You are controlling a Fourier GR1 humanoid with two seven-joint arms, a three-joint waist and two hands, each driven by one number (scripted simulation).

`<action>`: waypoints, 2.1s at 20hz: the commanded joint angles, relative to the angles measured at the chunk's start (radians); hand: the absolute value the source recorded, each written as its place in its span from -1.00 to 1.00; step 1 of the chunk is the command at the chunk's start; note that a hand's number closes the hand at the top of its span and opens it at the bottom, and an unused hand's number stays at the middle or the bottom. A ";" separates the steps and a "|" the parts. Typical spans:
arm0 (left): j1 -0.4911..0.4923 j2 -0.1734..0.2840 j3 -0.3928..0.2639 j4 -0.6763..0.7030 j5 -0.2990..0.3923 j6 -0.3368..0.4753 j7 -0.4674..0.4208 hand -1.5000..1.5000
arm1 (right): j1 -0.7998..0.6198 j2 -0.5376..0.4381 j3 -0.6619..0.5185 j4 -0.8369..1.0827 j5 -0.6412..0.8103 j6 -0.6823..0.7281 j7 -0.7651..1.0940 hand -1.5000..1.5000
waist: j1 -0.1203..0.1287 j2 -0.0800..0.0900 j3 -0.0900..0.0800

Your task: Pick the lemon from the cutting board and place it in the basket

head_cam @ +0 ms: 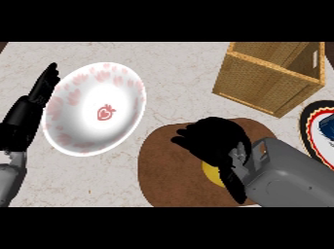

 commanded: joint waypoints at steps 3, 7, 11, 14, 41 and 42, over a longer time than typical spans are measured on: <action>-0.016 -0.030 0.033 0.003 -0.022 -0.027 0.007 0.00 | 0.046 0.079 -0.046 0.069 0.168 0.043 -0.094 -1.00 | 0.003 0.000 0.000; 0.045 -0.051 0.027 -0.076 -0.039 -0.031 0.030 0.00 | 0.118 0.031 -0.041 0.027 0.289 0.031 -0.212 -1.00 | 0.004 -0.001 0.000; -0.011 -0.094 0.025 0.046 -0.090 -0.026 -0.029 0.00 | 0.181 0.037 -0.037 0.030 0.386 -0.012 -0.288 -1.00 | -0.003 0.001 0.000; 0.000 -0.087 0.040 -0.029 -0.089 -0.043 0.039 0.00 | 0.188 0.088 -0.051 0.098 0.450 -0.037 -0.321 -1.00 | 0.001 0.000 0.000; 0.015 -0.152 0.150 -0.085 -0.158 -0.142 0.072 0.00 | 0.431 0.151 -0.172 0.148 0.769 -0.060 -0.579 1.00 | -0.002 -0.001 0.000; 0.043 -0.154 0.156 -0.049 -0.165 -0.143 -0.008 0.00 | 0.369 0.221 -0.138 0.258 0.814 -0.108 -0.584 1.00 | 0.003 0.000 0.000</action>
